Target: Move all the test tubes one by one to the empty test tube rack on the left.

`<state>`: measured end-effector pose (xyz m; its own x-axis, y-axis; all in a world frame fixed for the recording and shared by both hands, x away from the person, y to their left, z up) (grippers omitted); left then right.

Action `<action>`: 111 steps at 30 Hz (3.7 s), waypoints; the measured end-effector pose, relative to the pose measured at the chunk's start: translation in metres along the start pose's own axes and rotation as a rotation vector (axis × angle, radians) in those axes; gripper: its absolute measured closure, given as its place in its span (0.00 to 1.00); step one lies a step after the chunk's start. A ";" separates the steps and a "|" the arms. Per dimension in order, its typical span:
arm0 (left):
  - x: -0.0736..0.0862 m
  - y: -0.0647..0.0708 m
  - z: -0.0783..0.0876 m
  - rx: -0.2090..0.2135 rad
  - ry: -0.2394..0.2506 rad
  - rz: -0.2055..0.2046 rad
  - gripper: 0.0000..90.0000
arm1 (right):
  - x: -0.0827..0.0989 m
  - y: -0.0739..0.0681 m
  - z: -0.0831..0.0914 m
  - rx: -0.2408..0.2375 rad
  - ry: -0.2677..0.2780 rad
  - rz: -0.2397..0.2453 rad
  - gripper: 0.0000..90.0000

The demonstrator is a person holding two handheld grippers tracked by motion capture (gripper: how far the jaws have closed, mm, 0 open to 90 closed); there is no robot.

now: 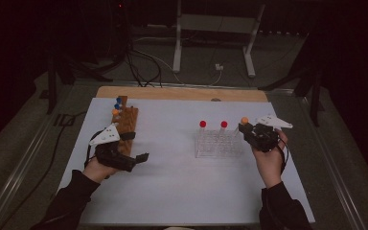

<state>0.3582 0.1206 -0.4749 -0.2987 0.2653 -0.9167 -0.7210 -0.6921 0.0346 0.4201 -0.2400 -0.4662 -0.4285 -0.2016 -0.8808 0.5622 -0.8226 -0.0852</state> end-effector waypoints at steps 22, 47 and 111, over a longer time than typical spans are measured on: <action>-0.005 0.011 0.002 0.028 0.006 -0.020 0.03 | -0.014 -0.081 0.003 -0.193 -0.018 0.118 0.83; -0.012 0.038 -0.002 0.109 0.001 -0.047 0.03 | 0.007 -0.150 -0.022 -0.377 -0.099 0.186 0.83; -0.035 0.094 -0.049 0.202 0.021 -0.134 0.79 | 0.021 -0.199 -0.032 -0.505 -0.136 0.230 0.82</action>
<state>0.3320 0.0136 -0.4588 -0.1808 0.3303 -0.9264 -0.8642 -0.5030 -0.0106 0.3218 -0.0638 -0.4822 -0.3232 -0.4397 -0.8380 0.9059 -0.4000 -0.1395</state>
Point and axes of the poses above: each handheld gripper's, and its own axes: z roughly backward along the jaws, x roughly out of its underside, y roughly to its right, the point moved 9 cm from there along -z, roughly forward along the jaws, and after that the axes turned 12 degrees about -x, right-handed, at the moved point
